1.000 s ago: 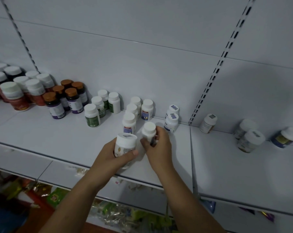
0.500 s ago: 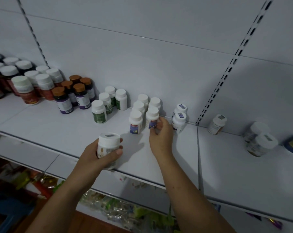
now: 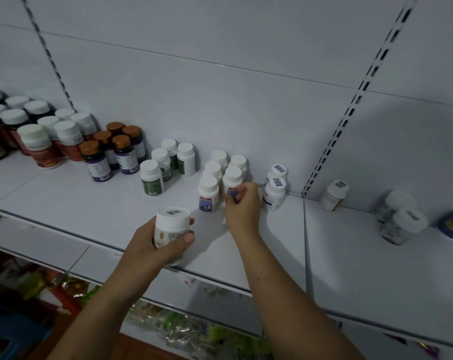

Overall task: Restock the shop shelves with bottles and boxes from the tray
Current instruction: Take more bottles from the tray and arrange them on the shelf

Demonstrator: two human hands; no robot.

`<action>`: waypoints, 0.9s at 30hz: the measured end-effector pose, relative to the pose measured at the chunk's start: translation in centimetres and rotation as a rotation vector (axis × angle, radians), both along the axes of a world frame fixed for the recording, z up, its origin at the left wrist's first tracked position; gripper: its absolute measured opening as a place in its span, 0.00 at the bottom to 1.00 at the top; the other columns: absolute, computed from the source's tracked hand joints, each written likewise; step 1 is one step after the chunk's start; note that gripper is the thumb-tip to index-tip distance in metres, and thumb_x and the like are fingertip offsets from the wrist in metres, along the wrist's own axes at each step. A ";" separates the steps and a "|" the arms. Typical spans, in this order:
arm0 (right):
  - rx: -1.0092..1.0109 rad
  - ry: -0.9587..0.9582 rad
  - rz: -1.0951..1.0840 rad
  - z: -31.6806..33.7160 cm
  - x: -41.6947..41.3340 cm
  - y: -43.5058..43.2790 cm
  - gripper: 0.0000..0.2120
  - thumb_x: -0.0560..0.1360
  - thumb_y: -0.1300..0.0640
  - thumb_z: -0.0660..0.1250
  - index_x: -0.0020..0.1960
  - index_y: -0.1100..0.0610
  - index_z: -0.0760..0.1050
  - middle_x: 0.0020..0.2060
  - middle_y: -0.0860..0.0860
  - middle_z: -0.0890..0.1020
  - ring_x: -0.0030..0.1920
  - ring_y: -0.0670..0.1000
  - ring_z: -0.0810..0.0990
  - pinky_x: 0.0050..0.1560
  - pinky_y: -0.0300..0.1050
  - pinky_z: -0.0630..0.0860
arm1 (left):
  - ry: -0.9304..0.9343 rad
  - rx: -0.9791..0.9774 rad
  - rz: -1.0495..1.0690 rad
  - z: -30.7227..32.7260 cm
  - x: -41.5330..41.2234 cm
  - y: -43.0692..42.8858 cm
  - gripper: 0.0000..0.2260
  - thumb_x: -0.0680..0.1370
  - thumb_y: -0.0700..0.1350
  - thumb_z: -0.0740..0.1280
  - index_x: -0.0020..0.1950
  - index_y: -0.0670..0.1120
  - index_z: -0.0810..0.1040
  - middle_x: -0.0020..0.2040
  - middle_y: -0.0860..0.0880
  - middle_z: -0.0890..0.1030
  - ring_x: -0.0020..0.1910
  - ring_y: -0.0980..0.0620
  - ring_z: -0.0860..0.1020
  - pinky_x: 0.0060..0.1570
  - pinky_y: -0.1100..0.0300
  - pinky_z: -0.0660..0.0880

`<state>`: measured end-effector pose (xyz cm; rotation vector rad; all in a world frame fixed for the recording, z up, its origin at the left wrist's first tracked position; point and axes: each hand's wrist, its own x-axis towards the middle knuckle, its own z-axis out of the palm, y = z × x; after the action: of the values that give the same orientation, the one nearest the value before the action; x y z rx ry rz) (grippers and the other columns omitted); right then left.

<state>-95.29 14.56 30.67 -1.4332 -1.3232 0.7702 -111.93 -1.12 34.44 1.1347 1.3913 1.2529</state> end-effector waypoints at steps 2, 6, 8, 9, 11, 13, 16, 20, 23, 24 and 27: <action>-0.004 0.016 0.029 0.3 0.0 -1.0 0.12 0.76 0.68 0.70 0.47 0.54 0.70 0.39 0.48 0.75 0.39 0.43 0.74 0.40 0.30 0.69 | 0.002 0.000 0.014 0.3 0.3 0.1 0.23 0.65 0.64 0.76 0.58 0.59 0.85 0.56 0.48 0.87 0.55 0.47 0.86 0.58 0.45 0.82; 0.005 0.150 0.150 2.4 1.4 -5.3 0.10 0.80 0.64 0.67 0.51 0.50 0.75 0.45 0.51 0.83 0.44 0.51 0.82 0.47 0.41 0.78 | -0.090 0.041 0.030 1.1 2.3 0.8 0.30 0.68 0.66 0.76 0.61 0.48 0.82 0.49 0.46 0.87 0.50 0.45 0.85 0.50 0.51 0.82; -0.024 0.295 0.272 4.5 3.3 -7.8 0.10 0.84 0.63 0.63 0.55 0.51 0.80 0.46 0.52 0.85 0.43 0.52 0.84 0.46 0.45 0.82 | -0.267 0.003 -0.030 2.2 4.5 1.6 0.28 0.77 0.67 0.69 0.66 0.47 0.80 0.51 0.47 0.87 0.51 0.48 0.86 0.46 0.57 0.81; -0.047 0.337 0.331 5.6 4.4 -8.8 0.11 0.85 0.62 0.61 0.57 0.53 0.81 0.47 0.51 0.86 0.44 0.52 0.84 0.46 0.47 0.82 | -0.375 -0.031 -0.081 2.9 5.7 2.0 0.26 0.81 0.66 0.62 0.69 0.48 0.79 0.54 0.47 0.87 0.53 0.49 0.86 0.45 0.58 0.81; -0.080 0.317 0.394 7.5 6.9 -10.4 0.12 0.86 0.59 0.60 0.60 0.50 0.82 0.52 0.47 0.86 0.50 0.49 0.85 0.49 0.50 0.84 | -0.517 -0.073 -0.159 4.1 8.1 2.9 0.25 0.85 0.61 0.53 0.72 0.48 0.77 0.62 0.44 0.85 0.57 0.45 0.85 0.47 0.57 0.81; -0.071 0.232 0.385 8.5 9.6 -11.3 0.11 0.85 0.53 0.63 0.64 0.46 0.80 0.56 0.42 0.85 0.56 0.45 0.84 0.54 0.49 0.84 | -0.550 -0.076 -0.187 4.9 10.6 3.6 0.22 0.87 0.55 0.53 0.74 0.47 0.77 0.65 0.41 0.84 0.57 0.43 0.84 0.51 0.51 0.80; -0.051 0.121 0.318 9.0 13.7 -12.7 0.19 0.80 0.47 0.72 0.70 0.46 0.77 0.60 0.41 0.84 0.60 0.43 0.82 0.58 0.47 0.83 | -0.535 -0.083 -0.309 5.6 14.7 3.9 0.19 0.86 0.50 0.56 0.67 0.48 0.83 0.64 0.39 0.84 0.63 0.39 0.83 0.63 0.44 0.78; 0.021 0.101 0.154 8.8 19.2 -15.5 0.22 0.75 0.51 0.78 0.68 0.46 0.78 0.57 0.42 0.86 0.57 0.44 0.83 0.53 0.44 0.83 | -0.398 -0.063 -0.514 5.4 20.1 3.3 0.18 0.86 0.49 0.57 0.72 0.45 0.78 0.65 0.39 0.83 0.66 0.39 0.81 0.65 0.45 0.79; 0.016 0.112 0.041 8.2 23.2 -17.5 0.21 0.74 0.52 0.79 0.66 0.45 0.79 0.55 0.41 0.86 0.55 0.44 0.83 0.50 0.41 0.82 | -0.298 -0.008 -0.595 4.9 23.8 2.5 0.18 0.84 0.48 0.61 0.71 0.46 0.79 0.63 0.42 0.85 0.64 0.42 0.82 0.59 0.51 0.82; 0.014 0.110 0.011 7.9 24.4 -18.2 0.21 0.74 0.53 0.80 0.65 0.45 0.79 0.54 0.41 0.86 0.54 0.44 0.83 0.48 0.39 0.81 | -0.258 0.017 -0.614 4.7 25.0 2.2 0.17 0.84 0.47 0.61 0.71 0.46 0.79 0.63 0.44 0.85 0.64 0.43 0.83 0.58 0.53 0.82; 0.011 0.106 -0.057 7.3 27.9 -19.8 0.21 0.73 0.54 0.80 0.63 0.44 0.80 0.53 0.40 0.86 0.53 0.44 0.83 0.45 0.36 0.79 | -0.097 0.119 -0.687 4.3 28.2 1.6 0.15 0.86 0.44 0.61 0.70 0.48 0.80 0.61 0.47 0.86 0.62 0.46 0.84 0.62 0.51 0.81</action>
<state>-67.38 -5.25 37.93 -1.3967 -1.1988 0.7891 -83.71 0.52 38.72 1.4478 0.7500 0.8754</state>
